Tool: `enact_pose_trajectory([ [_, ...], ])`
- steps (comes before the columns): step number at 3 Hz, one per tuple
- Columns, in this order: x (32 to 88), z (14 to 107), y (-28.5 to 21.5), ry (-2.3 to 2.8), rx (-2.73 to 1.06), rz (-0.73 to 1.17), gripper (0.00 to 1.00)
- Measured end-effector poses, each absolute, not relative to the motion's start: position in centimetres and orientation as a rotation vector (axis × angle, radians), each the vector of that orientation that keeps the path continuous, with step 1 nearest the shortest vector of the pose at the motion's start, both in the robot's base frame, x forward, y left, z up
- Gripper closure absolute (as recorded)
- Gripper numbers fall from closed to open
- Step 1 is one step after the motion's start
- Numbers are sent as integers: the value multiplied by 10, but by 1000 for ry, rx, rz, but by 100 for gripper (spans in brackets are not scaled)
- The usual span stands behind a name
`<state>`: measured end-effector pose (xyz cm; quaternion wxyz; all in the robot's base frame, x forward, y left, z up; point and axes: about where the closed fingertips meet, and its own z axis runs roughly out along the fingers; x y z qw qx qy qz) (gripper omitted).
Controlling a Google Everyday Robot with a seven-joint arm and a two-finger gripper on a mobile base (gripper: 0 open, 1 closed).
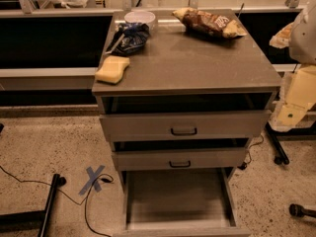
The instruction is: Place sponge into bottom drawer
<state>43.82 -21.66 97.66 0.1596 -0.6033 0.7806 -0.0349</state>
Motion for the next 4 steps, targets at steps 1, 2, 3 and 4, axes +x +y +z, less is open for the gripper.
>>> enact_pose_trajectory([
  [1,442,978,-214,2217,-1731,-99,0],
  [2,484,990,-190,2084,-1796,-93,0],
  [3,555,989,-146,1943,-1826,19,0],
  [4,628,977,-103,1850,-1690,233,0],
])
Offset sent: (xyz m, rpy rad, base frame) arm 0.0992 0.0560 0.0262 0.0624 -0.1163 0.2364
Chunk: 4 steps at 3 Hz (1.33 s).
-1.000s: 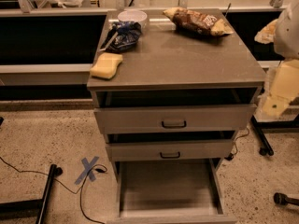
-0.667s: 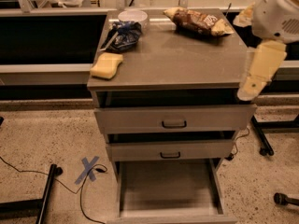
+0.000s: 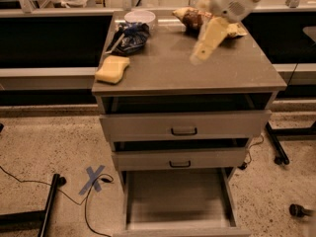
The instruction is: Place sponge into bottom drawer
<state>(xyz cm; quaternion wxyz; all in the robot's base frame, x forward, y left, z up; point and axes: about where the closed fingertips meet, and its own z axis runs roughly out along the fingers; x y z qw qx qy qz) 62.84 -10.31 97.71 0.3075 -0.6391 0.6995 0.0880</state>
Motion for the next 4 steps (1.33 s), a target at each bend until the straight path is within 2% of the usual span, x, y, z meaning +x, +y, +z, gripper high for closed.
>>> enact_pose_trajectory([
  [1,694,964,-74,1778,-1436,377,0],
  [3,699,971,-74,1765,-1423,346,0],
  [4,704,953,-44,1681,-1387,468,0],
])
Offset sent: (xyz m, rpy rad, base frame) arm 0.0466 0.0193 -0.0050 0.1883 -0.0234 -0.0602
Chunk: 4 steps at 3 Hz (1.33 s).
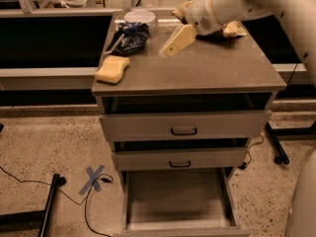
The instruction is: Place sponge into bottom drawer
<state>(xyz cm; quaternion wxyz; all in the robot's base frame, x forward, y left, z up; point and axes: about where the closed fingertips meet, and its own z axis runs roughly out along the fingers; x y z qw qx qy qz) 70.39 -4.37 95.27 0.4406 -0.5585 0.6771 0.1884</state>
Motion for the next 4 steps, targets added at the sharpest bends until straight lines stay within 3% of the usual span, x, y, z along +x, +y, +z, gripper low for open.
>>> enact_pose_trajectory([
  [2,705,908,45,1484,-1364,654,0],
  [4,705,868,87,1513,-1336,759,0],
])
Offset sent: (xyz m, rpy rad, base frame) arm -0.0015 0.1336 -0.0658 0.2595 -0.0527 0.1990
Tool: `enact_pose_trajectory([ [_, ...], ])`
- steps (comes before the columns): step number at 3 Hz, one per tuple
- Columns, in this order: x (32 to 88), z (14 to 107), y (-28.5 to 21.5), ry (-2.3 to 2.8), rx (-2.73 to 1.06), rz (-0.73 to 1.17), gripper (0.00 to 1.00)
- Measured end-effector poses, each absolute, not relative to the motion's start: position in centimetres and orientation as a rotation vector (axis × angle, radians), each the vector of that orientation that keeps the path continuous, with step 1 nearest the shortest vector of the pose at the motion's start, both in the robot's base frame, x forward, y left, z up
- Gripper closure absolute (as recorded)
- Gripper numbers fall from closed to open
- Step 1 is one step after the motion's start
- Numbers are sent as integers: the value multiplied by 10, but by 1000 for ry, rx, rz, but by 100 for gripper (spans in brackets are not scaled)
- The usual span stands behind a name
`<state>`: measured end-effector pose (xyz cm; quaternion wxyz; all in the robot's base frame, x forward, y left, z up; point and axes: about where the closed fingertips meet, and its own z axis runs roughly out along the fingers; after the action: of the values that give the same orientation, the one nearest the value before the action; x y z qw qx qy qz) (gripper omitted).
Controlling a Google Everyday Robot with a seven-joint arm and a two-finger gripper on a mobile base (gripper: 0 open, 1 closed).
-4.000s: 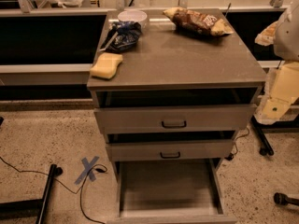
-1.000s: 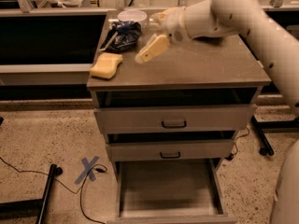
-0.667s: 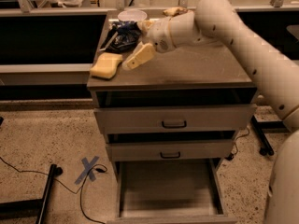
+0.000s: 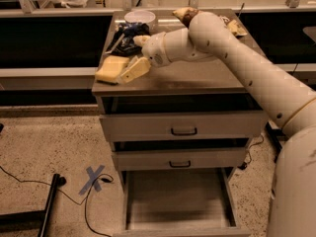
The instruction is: Place sponge into bottom drawer
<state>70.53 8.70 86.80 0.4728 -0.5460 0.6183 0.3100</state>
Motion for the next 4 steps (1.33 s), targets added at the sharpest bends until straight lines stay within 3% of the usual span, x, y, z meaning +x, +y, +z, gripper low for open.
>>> enact_pose_trajectory([
  [4,707,846,136,1613,-1236,856,0],
])
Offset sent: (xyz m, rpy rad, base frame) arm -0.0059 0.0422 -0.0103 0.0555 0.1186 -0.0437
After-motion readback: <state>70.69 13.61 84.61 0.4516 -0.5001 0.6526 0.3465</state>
